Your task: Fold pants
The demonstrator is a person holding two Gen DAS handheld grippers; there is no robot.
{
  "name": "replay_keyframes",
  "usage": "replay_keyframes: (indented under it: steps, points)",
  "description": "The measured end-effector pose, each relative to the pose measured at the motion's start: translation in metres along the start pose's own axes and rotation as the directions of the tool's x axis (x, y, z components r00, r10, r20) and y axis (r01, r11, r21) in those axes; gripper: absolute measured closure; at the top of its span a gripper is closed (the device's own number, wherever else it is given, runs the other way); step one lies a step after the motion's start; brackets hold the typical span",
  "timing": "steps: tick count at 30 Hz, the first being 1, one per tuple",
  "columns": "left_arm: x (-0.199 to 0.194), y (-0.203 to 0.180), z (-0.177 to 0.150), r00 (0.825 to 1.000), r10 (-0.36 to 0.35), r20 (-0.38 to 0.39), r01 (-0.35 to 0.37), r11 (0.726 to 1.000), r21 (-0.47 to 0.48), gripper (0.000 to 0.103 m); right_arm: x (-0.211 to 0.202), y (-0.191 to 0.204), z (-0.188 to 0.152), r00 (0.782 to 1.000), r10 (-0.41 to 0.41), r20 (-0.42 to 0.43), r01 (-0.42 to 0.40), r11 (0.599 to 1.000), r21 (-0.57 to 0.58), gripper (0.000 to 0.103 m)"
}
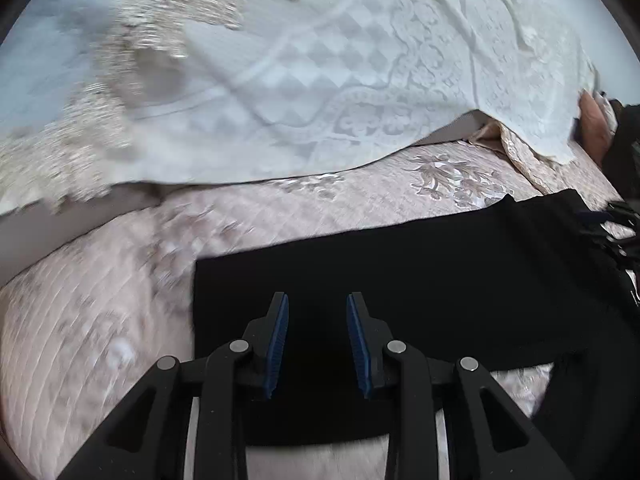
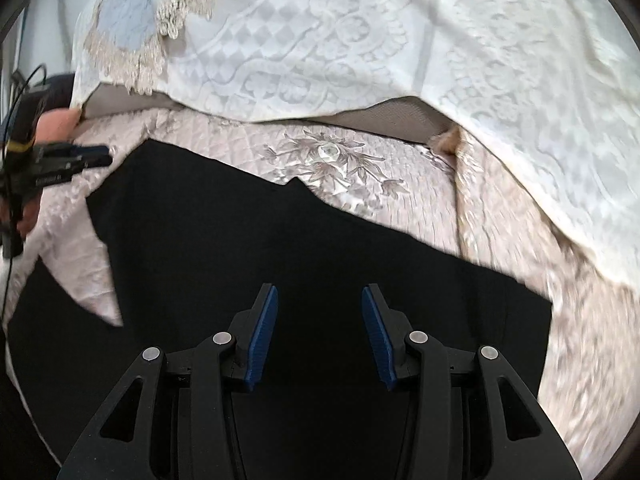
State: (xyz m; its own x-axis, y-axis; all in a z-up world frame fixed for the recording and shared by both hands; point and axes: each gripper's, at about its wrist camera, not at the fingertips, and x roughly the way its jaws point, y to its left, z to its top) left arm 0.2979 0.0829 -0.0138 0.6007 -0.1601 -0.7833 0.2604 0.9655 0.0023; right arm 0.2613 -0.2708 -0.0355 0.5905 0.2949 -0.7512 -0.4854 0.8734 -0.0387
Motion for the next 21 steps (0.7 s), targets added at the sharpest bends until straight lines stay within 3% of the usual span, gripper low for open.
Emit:
replay_keyframes:
  steps: [3,6,10,14,17,21]
  points:
    - [0.025,0.001,0.015,0.999,-0.014,-0.038,0.016,0.998,0.056,0.070,0.023,-0.017,0.014,0.999,-0.004,-0.036,0.002,0.999,-0.043,0.058]
    - [0.047,0.001,0.028,0.998,-0.024,-0.065,0.032,0.993,0.117,0.058,0.044,-0.031,0.027,0.997,-0.018,-0.072,0.011,0.996,-0.090,0.058]
    - [0.069,0.007,0.039,0.993,-0.052,-0.106,0.071,0.982,0.178,0.053,0.060,-0.050,0.036,0.993,0.047,-0.108,-0.061,0.990,-0.125,0.051]
    - [0.090,0.016,0.040,0.987,-0.048,-0.156,0.082,0.972,0.219,0.046,0.072,-0.060,0.038,0.984,0.081,-0.157,-0.104,0.985,-0.140,0.048]
    - [0.097,0.025,0.040,0.979,-0.094,-0.180,0.133,0.967,0.216,0.040,0.080,-0.063,0.036,0.978,0.110,-0.176,-0.135,0.981,-0.141,0.045]
    - [0.099,0.023,0.032,0.982,-0.093,-0.163,0.135,0.952,0.273,0.036,0.089,-0.067,0.037,0.972,0.143,-0.185,-0.168,0.977,-0.128,0.043]
